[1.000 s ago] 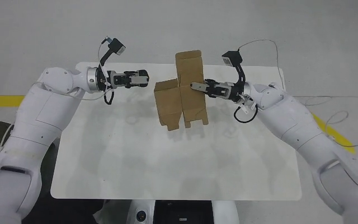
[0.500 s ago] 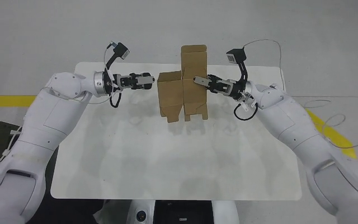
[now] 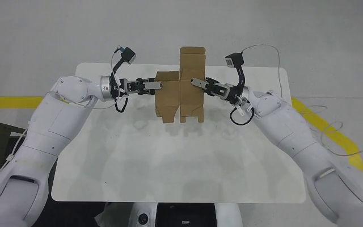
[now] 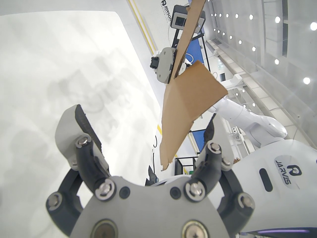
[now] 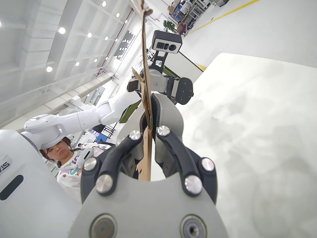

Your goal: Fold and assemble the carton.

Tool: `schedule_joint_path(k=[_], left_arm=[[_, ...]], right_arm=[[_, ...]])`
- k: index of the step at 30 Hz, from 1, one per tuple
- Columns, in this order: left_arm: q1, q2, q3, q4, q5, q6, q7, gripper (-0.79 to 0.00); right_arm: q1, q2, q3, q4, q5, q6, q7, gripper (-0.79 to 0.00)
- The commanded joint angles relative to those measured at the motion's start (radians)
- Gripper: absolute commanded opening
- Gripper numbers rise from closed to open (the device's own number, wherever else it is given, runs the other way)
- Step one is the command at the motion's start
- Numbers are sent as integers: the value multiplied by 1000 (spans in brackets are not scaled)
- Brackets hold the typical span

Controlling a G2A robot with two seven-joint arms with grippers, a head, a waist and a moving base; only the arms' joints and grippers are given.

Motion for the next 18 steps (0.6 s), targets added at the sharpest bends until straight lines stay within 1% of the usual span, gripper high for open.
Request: schedule_joint_path(k=[1,3,6,7,10,11,13,16,18], left_arm=[[6,0,-3,-10,5,3,-4,0],[14,-1,-6,-23,10,6,-11,0],[25,0,-12,-42,18,12,-20,-292],[28,0,-15,-48,19,14,-23,-419],[38,0,-23,-58,23,20,-32,-631],[40,1,-26,-61,26,22,-37,-677],[46,1,-31,-65,27,26,-48,-742],[54,2,-38,-70,32,28,-63,-779],[59,3,-43,-72,36,30,-70,-785]], right_arm=[[-3,-5,6,-1,-21,10,-16,-785],[-7,-10,14,-2,-42,17,-36,-785],[-11,-17,26,-4,-73,25,-60,-785],[-14,-20,29,-5,-81,28,-67,-785],[-20,-26,43,-3,-104,37,-89,-785],[-22,-27,49,-2,-111,38,-96,-785],[-27,-30,60,0,-126,41,-110,-785],[-34,-32,78,0,-147,44,-124,-785],[-40,-33,90,-3,-160,48,-132,-785]])
